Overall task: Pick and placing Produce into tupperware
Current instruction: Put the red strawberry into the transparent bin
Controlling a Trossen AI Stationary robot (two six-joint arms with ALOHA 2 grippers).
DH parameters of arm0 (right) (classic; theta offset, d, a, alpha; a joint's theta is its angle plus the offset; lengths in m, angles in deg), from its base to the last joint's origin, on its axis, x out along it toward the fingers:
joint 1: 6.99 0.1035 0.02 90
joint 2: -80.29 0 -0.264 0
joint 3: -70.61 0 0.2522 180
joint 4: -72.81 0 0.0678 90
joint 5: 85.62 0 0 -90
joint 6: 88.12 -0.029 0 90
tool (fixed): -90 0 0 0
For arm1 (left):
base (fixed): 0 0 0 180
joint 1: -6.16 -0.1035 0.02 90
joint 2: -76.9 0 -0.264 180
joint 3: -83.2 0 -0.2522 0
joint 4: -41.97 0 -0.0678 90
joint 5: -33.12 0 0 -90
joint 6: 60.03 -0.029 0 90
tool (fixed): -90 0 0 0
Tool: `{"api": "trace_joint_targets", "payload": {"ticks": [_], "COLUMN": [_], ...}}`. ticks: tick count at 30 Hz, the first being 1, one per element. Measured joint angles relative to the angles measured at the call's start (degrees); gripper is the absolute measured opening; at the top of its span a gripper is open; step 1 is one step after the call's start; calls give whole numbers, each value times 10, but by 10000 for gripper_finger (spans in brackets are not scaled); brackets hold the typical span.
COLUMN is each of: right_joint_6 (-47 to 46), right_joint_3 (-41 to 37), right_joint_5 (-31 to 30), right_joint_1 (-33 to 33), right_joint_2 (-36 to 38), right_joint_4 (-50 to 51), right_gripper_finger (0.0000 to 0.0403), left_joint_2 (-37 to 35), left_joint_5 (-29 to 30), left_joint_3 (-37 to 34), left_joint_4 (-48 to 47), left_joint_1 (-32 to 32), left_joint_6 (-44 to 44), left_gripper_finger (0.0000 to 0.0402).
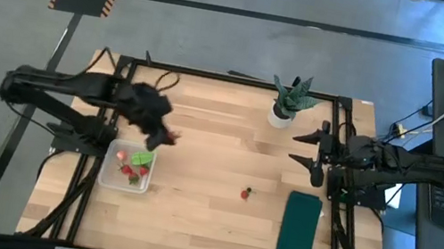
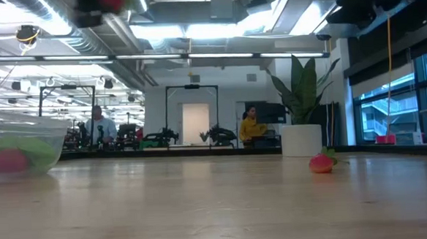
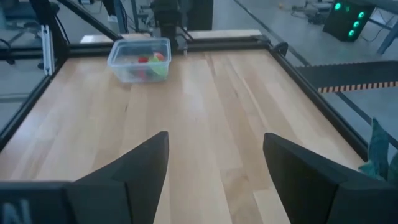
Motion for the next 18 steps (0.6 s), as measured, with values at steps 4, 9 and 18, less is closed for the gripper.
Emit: {"api": "trace_joint_targets", "payload": {"ticks": [4, 9, 18], "right_joint_6": [1, 1, -15], "right_joint_3": [0, 0, 0], "right_joint_5": [0, 0, 0], "right_joint_1": [0, 0, 0], "right_joint_2": [0, 0, -1], "right_joint_4": [-22, -46, -77], "right_gripper_finger": [264, 264, 264], "left_joint_2": [-19, -3, 71], "left_joint_5": [33, 80, 82], "left_joint_3": [0, 0, -41], "left_joint_4": [-175, -302, -309], "left_joint_1": [60, 112, 143], "left_joint_6": [101, 159, 159], "left_gripper_finger": [148, 143, 150]}}
